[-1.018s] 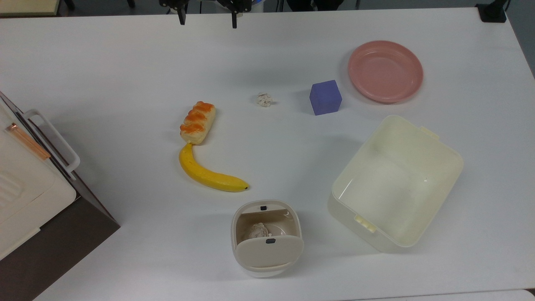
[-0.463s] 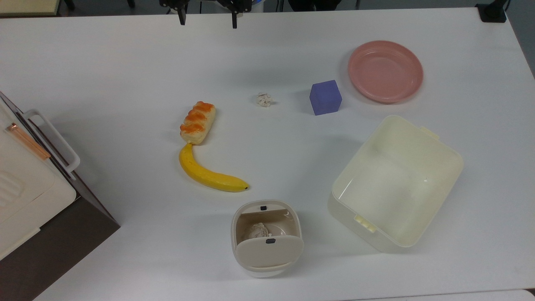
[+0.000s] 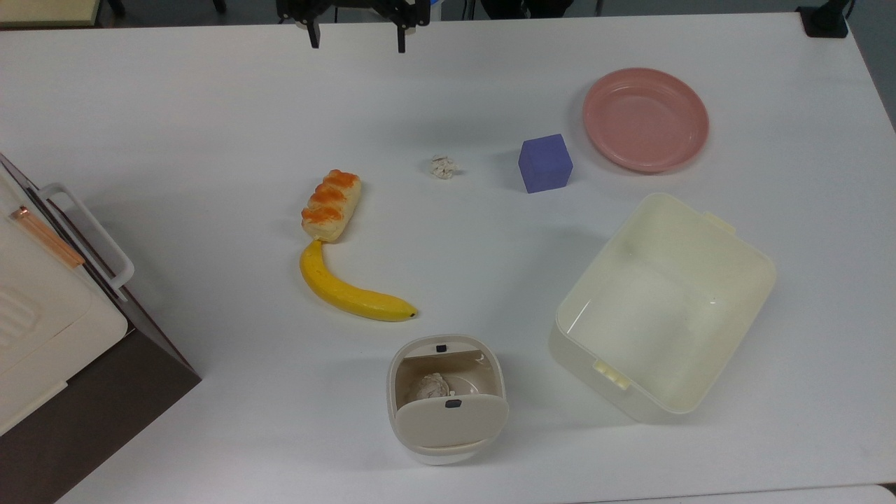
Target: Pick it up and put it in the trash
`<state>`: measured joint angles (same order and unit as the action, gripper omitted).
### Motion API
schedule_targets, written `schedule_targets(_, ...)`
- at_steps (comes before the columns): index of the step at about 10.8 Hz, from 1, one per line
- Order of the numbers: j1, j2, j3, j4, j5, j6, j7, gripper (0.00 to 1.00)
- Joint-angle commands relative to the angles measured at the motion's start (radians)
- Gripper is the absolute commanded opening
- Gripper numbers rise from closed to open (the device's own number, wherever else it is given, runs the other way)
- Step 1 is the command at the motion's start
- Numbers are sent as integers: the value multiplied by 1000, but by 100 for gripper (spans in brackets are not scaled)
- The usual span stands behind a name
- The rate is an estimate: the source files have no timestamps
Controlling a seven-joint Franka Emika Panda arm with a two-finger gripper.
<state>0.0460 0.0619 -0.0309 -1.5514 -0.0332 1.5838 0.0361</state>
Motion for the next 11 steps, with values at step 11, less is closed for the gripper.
schedule_targets(11,155,80,8,-345,-8,266,24,93)
